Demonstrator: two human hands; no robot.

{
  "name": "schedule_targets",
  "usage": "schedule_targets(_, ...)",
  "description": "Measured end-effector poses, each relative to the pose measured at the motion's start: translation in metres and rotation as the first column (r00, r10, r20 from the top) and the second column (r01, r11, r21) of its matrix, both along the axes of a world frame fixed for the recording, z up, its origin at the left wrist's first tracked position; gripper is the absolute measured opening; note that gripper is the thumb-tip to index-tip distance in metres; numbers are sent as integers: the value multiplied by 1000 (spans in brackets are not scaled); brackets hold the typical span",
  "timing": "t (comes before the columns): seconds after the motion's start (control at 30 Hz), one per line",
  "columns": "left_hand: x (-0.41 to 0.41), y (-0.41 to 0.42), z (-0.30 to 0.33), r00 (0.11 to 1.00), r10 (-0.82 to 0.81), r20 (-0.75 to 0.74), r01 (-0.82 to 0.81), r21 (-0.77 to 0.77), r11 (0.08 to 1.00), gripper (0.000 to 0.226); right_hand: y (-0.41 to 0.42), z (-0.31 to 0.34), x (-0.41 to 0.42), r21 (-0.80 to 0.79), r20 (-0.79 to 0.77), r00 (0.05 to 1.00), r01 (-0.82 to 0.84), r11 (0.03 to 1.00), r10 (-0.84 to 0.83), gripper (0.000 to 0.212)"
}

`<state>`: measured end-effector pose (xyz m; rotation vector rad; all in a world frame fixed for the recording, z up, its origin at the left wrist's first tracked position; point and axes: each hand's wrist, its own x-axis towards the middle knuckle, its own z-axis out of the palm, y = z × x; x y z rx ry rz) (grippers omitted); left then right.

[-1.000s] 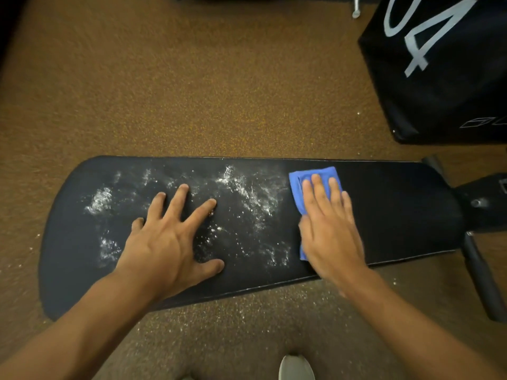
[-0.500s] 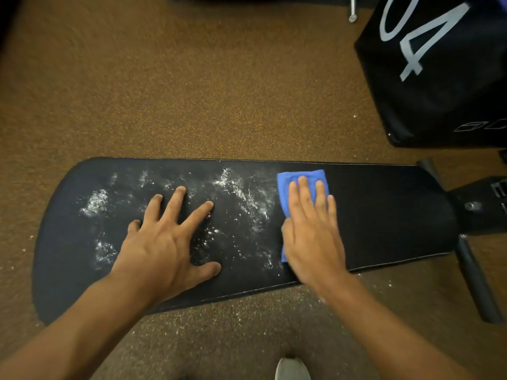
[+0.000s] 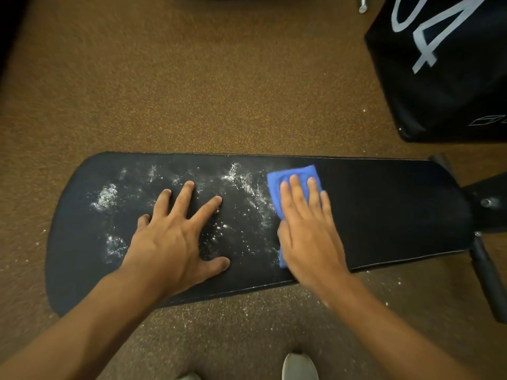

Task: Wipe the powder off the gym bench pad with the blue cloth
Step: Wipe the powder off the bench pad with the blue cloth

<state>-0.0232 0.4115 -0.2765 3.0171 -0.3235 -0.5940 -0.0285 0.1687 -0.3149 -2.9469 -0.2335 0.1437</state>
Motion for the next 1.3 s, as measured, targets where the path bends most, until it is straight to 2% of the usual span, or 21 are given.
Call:
schedule_targets(0.1, -1, -1, 2, 1000, 11, -4, -11, -2, 1000, 112, -22, 5, -49, -42, -30, 970, -244, 969, 243, 63)
schedule_targets(0.17, 0, -3, 4, 1000, 7, -14, -6, 9, 1000, 112, -44, 4, -51, -72, -20, 953, -303, 950, 302, 64)
schedule_targets(0.23, 1, -3, 5, 1000, -2, -20, 3, 22, 1000, 111, -42, 2, -28, -72, -6, 975, -223, 972, 224, 64)
schedule_targets(0.33, 1, -1, 3, 1000, 1, -15, 0, 14, 1000, 112, -8, 1, 5, -28, 10, 1000, 5, 1000, -4, 64)
schedule_targets(0.37, 1, -1, 1, 1000, 3, -9, -3, 8, 1000, 112, 0, 0, 4, -17, 11, 1000, 15, 1000, -15, 64)
schedule_targets(0.5, 0, -1, 1, 1000, 9, -6, -9, 10, 1000, 113, -11, 3, -48, -57, -37, 957, -289, 956, 288, 64)
schedule_targets(0.57, 0, -2, 2, 1000, 10, -8, -10, 12, 1000, 113, -33, 5, -59, -65, -32, 930, -367, 928, 365, 65)
schedule_targets(0.63, 0, -2, 2, 1000, 5, -5, -4, 12, 1000, 112, -46, 2, -43, -76, -20, 956, -294, 953, 293, 65)
schedule_targets(0.73, -1, -1, 0, 1000, 6, -2, -6, 6, 1000, 112, -24, -2, 13, -61, 21, 999, -35, 998, 36, 64)
schedule_targets(0.8, -1, 0, -1, 1000, 2, 7, -2, -5, 1000, 112, 3, -2, 35, -43, 30, 997, 75, 996, -74, 66)
schedule_targets(0.83, -1, 0, -2, 1000, 2, 8, -2, -11, 1000, 112, 11, -2, 33, -41, 30, 998, 64, 997, -62, 67)
schedule_targets(0.93, -1, 0, 0, 1000, 4, 0, -4, 5, 1000, 113, 5, 3, -6, -43, -16, 983, -181, 983, 181, 65)
schedule_targets(1.0, -1, -2, 2, 1000, 8, -7, -8, 8, 1000, 112, -20, 5, -21, -55, -13, 961, -277, 959, 276, 66)
schedule_targets(1.07, -1, -3, 3, 1000, 8, -13, -8, 11, 1000, 111, -40, 3, -4, -64, -2, 981, -194, 979, 194, 66)
schedule_targets(1.17, -1, -3, 3, 1000, -5, -20, 6, 35, 999, 111, -25, -2, 54, -74, 17, 1000, -6, 997, 7, 68)
schedule_targets(1.23, -1, -3, 2, 1000, -4, -11, 5, 32, 999, 111, 1, -4, 83, -73, 31, 999, 35, 997, -33, 71)
schedule_targets(1.3, -1, -2, 1, 1000, -3, -5, 3, 32, 999, 111, 13, -4, 84, -70, 22, 1000, -9, 998, 10, 71)
